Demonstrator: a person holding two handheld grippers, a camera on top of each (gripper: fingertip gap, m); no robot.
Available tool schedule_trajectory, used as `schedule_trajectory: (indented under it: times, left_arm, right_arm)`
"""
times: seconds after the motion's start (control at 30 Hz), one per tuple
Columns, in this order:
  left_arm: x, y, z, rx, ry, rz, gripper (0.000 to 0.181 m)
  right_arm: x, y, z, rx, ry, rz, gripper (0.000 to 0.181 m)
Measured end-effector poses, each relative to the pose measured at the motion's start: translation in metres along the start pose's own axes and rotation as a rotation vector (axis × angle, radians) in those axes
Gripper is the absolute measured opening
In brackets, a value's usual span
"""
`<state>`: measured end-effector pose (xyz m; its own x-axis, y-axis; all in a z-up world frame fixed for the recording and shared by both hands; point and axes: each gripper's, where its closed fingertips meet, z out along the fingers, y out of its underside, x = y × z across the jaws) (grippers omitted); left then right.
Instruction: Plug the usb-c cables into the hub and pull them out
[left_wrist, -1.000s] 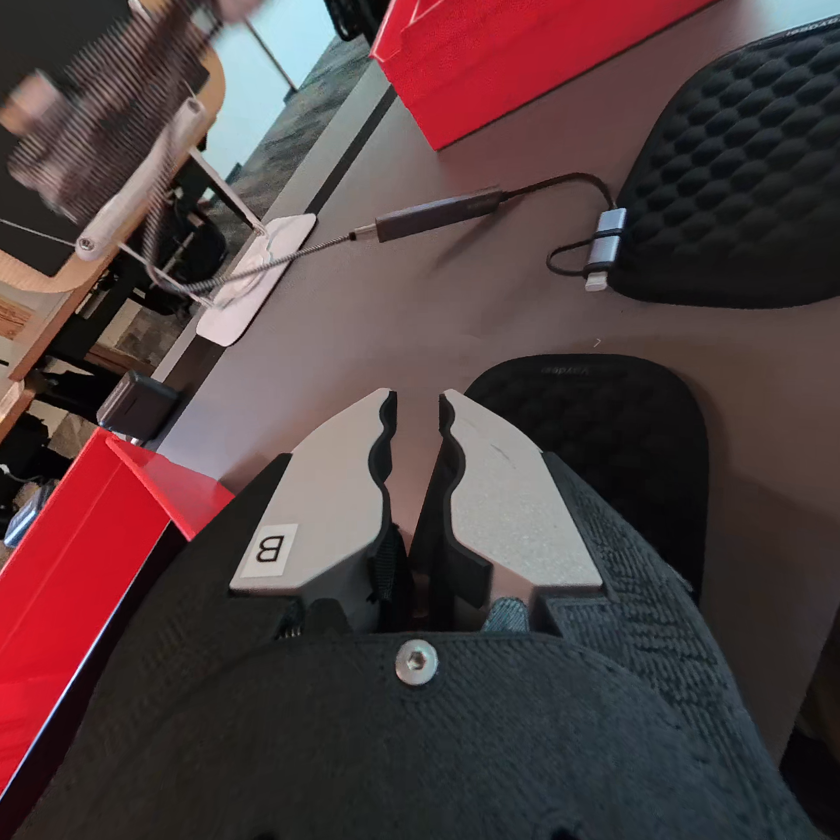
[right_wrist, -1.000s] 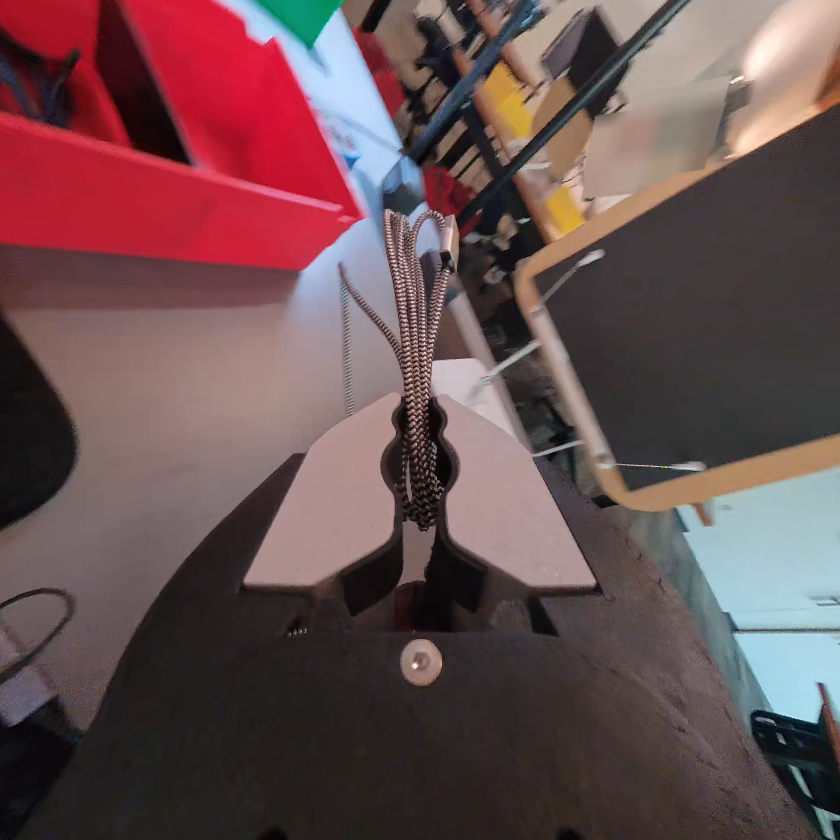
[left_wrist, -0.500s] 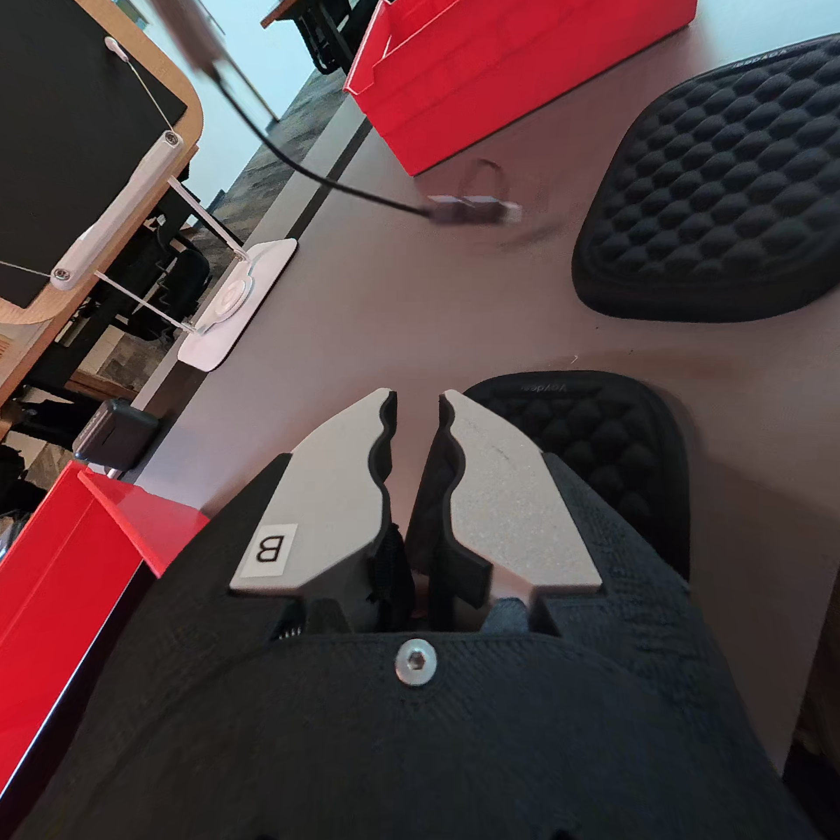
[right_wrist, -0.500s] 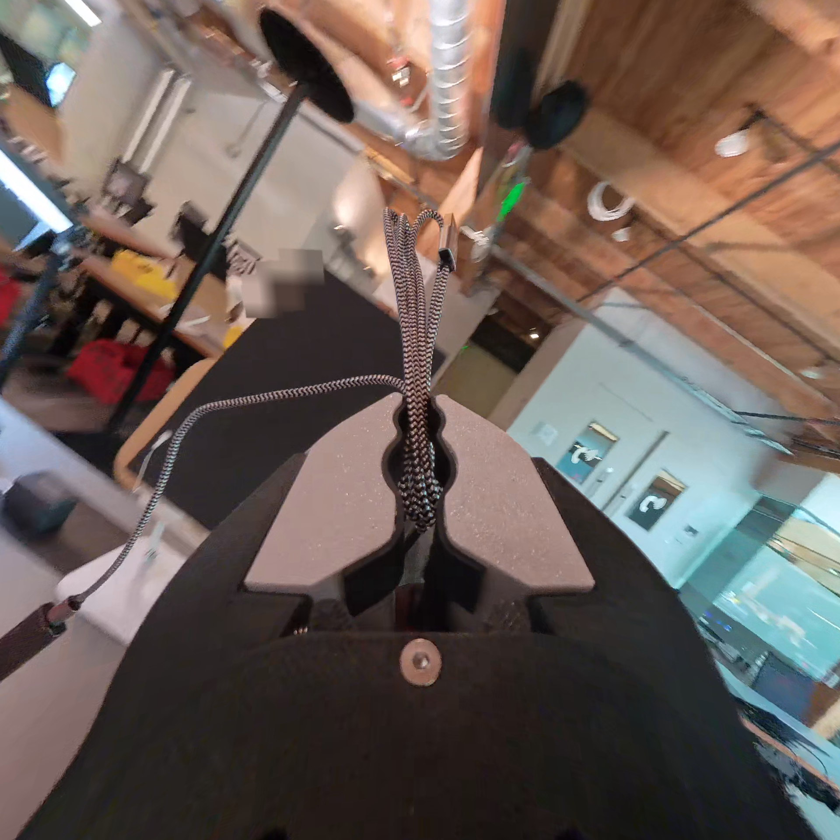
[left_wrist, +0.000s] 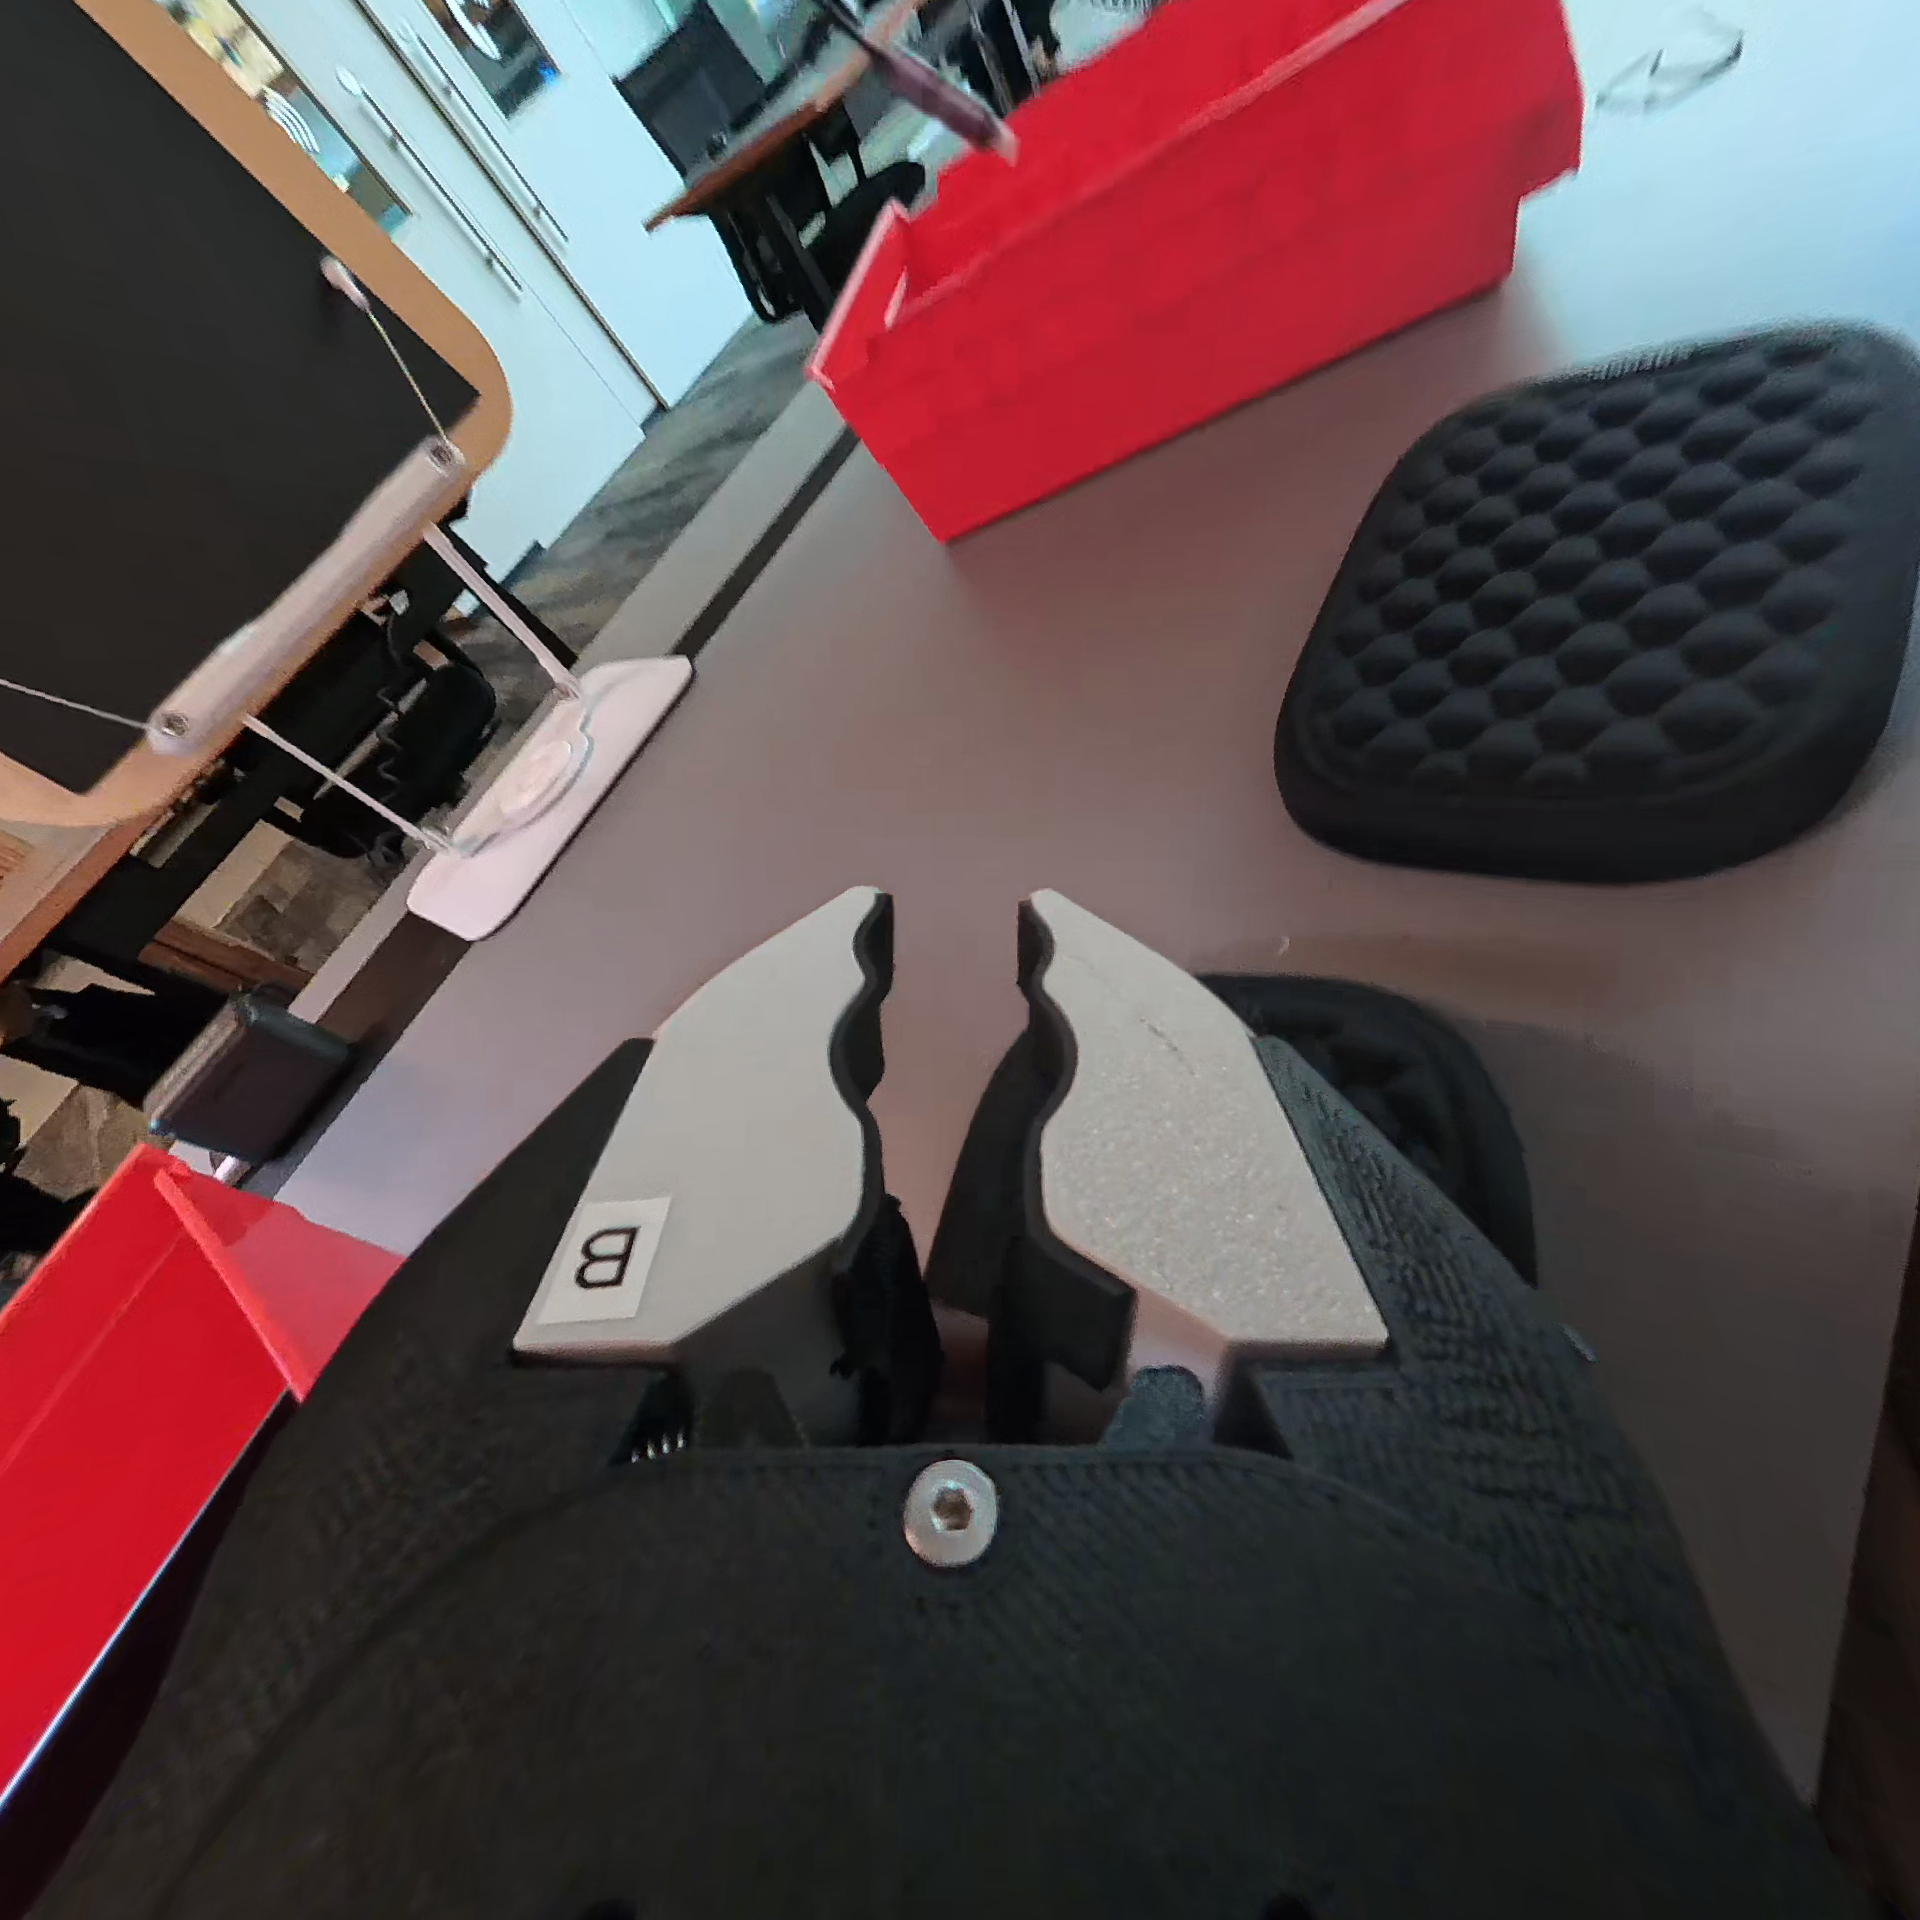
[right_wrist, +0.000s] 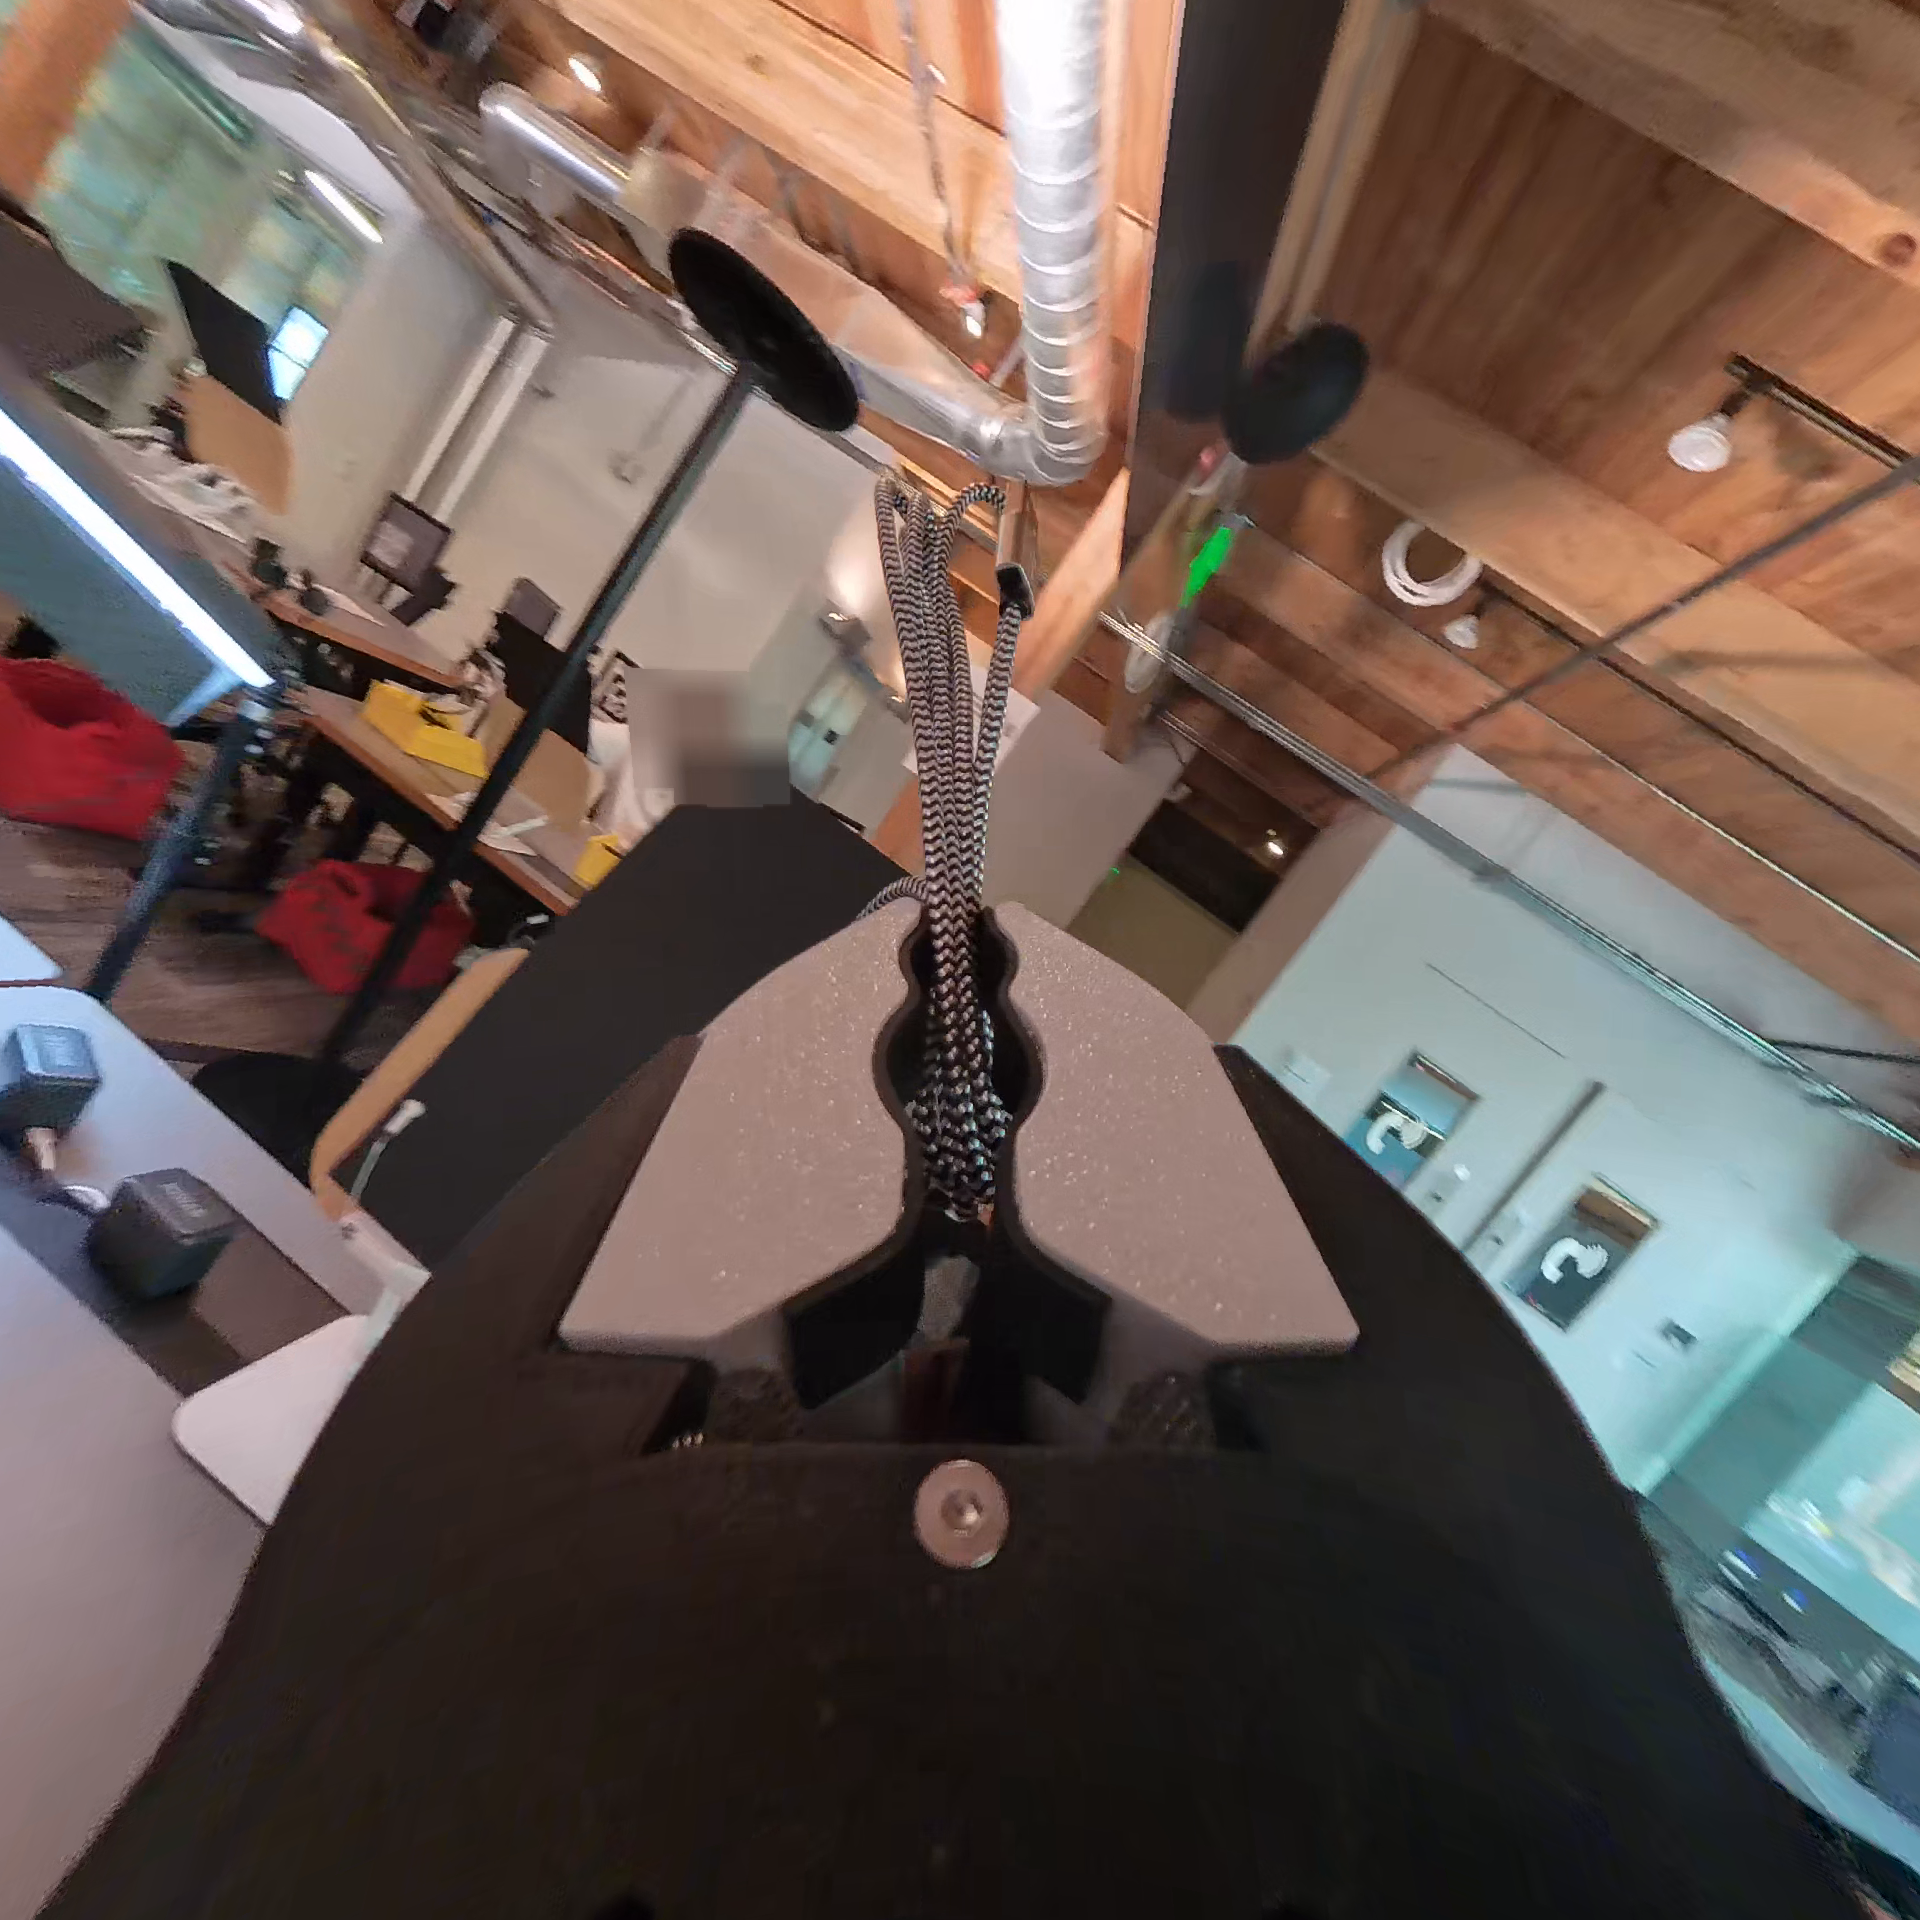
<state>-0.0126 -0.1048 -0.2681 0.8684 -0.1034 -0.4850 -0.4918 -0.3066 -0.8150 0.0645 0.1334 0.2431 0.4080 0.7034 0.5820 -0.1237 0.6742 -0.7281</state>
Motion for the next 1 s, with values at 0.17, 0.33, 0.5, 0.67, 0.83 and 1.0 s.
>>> schedule_trajectory:
  times: [0.17,0.33,0.5,0.67,0.83,1.0]
  left_arm:
    - [-0.006,-0.034,-0.004,0.202,-0.050,-0.074,0.037]
    - [-0.007,-0.058,-0.010,0.416,-0.008,-0.216,0.058]
    - [-0.005,-0.090,-0.033,0.693,0.195,-0.433,0.091]
    - [-0.006,-0.097,-0.068,0.923,0.432,-0.535,0.077]
    - [-0.015,-0.088,-0.075,0.938,0.370,-0.501,0.037]
    - [-0.038,-0.068,-0.054,0.872,0.268,-0.697,0.034]
  right_arm:
    - [-0.034,-0.038,0.012,0.111,-0.070,0.054,0.006]
    - [-0.052,-0.053,0.011,0.149,-0.118,0.126,0.006]
    - [-0.118,-0.024,-0.006,0.139,-0.326,0.211,0.007]
    - [-0.179,0.026,-0.033,0.151,-0.466,0.348,0.006]
    - [-0.233,0.085,-0.055,0.097,-0.520,0.411,0.007]
    - [-0.282,0.137,-0.078,0.007,-0.601,0.513,0.007]
